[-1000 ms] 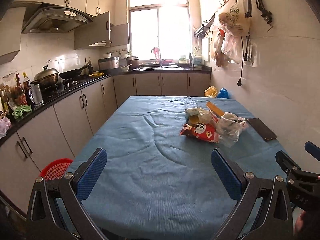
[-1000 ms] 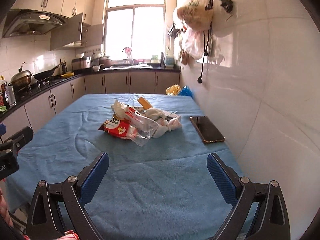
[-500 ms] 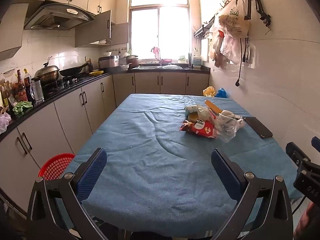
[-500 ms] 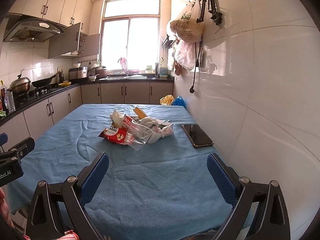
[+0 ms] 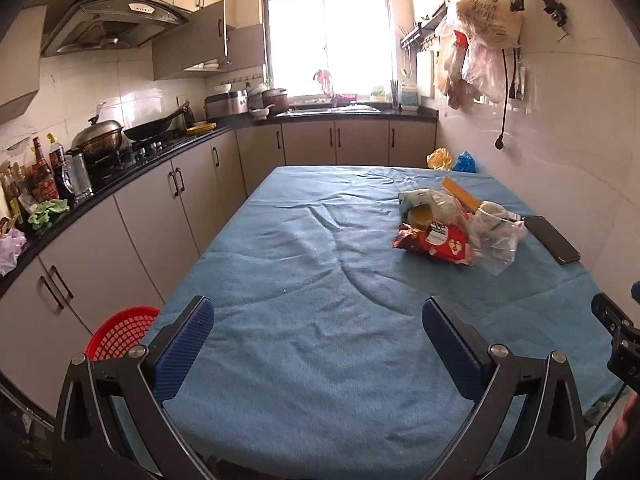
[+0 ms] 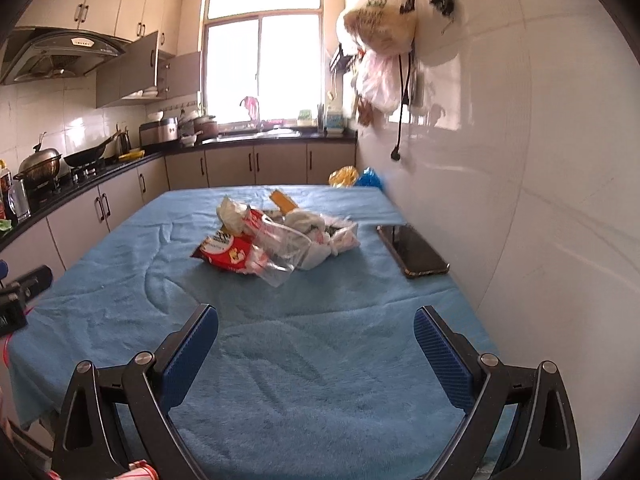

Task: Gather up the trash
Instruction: 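Grasp the clear plastic cup with the right tool while the left tool grasps a white wrapper, then carry the cup and wrapper to the red basket and open both tools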

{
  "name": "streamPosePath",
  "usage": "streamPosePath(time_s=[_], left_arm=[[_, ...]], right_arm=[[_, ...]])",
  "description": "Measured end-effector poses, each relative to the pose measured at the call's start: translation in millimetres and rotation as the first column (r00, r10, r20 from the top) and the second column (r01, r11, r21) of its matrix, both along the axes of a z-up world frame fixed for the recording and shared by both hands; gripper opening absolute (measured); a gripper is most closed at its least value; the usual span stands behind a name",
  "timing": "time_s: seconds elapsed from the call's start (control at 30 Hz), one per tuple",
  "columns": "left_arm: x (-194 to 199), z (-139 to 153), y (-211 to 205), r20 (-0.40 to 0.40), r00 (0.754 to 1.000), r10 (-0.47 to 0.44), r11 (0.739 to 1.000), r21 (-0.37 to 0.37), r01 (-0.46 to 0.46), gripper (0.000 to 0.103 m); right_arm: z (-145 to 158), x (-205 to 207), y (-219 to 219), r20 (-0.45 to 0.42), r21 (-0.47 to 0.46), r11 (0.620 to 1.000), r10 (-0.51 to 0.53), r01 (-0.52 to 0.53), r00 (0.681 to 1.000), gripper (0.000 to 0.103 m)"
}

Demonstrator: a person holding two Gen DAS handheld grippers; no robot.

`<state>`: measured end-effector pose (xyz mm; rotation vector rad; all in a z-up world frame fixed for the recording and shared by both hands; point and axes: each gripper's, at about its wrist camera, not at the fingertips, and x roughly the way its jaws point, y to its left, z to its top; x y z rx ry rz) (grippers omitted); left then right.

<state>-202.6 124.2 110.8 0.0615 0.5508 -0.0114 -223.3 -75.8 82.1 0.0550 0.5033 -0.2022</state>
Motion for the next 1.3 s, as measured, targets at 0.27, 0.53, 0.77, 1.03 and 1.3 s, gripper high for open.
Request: streamPosePath(time_s=[0.27,0.53,0.77,1.03,1.3], left_arm=[[63.5,-0.1,-16.7,-0.085,0.987,-0.138,0.99,-0.053,0.133,0.103],[148.5,3.2,-58.5,-0.17,0.944,-0.284,0.948,-0.195,0.25,0.103],[223.9,-14.0,-89.1,-0.26,0.902,-0.343,0.91,-0.328,0.252,0.098],[277.6,-46.0,-107.2,-0.363,0.831,-0.422,0.843,-0.495,0.212,0.062],[269.3,-44.1,-120.3,-0.354,0.818,-0.454,0.83,-0.501,0.244,0.008]], right_arm=[[-21.3,49.1,-33.6,-0.104,0.099,0.994,0.055,-0.044,0.993,0.093],[-25.7,109.7,-46.8,-0.12,0.173,0.973,0.174,-0.152,0.977,0.077],[-19.6,167.5,-28.9,-0.103,0.113,0.948,0.309,-0.298,0.945,0.067],[-38.0,219.5,-23.6,-0.174,0.124,0.919,0.391,-0.374,0.904,0.048],[-48.9,220.9,-24.2,-0.196,0.25,0.875,0.466,-0.415,0.863,0.011]])
